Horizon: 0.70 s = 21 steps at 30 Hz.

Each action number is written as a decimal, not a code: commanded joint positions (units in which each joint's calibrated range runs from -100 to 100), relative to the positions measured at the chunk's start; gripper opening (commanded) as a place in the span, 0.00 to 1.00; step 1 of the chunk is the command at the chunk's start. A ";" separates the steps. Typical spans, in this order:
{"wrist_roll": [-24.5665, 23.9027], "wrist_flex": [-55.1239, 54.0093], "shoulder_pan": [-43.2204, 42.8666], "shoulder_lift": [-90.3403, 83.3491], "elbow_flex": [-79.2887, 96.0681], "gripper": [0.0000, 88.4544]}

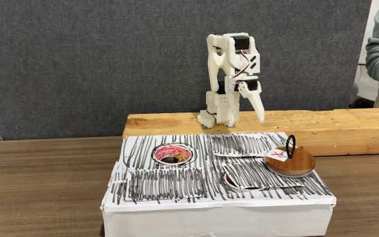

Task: Pick the brown debris from the hole.

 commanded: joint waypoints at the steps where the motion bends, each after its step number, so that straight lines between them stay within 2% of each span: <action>1: -15.62 -28.81 12.52 -31.75 37.89 0.17; 21: -15.62 -28.81 12.52 -31.75 37.08 0.17</action>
